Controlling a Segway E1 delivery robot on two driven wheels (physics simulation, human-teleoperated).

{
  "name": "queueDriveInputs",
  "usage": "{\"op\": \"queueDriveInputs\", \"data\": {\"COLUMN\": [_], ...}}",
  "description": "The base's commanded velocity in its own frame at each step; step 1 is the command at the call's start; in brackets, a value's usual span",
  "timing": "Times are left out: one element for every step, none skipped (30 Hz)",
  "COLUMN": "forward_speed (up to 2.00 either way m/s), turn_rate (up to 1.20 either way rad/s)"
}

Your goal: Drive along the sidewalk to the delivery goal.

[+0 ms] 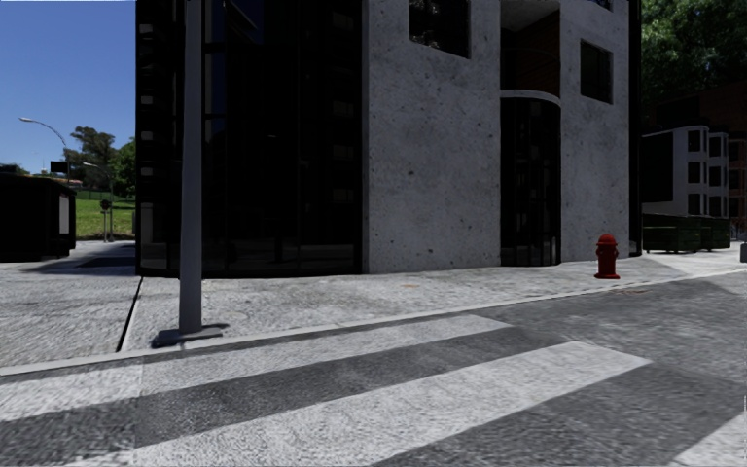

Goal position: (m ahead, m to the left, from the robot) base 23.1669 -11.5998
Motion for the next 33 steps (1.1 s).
{"op": "queueDriveInputs", "data": {"forward_speed": [2.0, 2.0, 2.0, 2.0, 2.0, 2.0, 2.0, 2.0, 2.0, 2.0, 2.0, 2.0, 2.0, 2.0, 2.0, 2.0, 2.0, 2.0, 2.0, 2.0, 2.0, 2.0, 2.0, 2.0, 2.0, 2.0, 2.0, 2.0, 2.0, 2.0, 2.0, 2.0, 2.0], "turn_rate": [0.0, 0.0, 0.0, 0.0, 0.0, 0.0, 0.0, 0.0, 0.0, 0.0, 0.0, 0.0, 0.0, 0.0, 0.0, 0.0, 0.0, 0.0, 0.0, 0.0, 0.0, 0.0, 0.0, 0.0, 0.0, 0.0, 0.0, 0.0, 0.0, 0.0, -0.01, -0.06, -0.16]}}
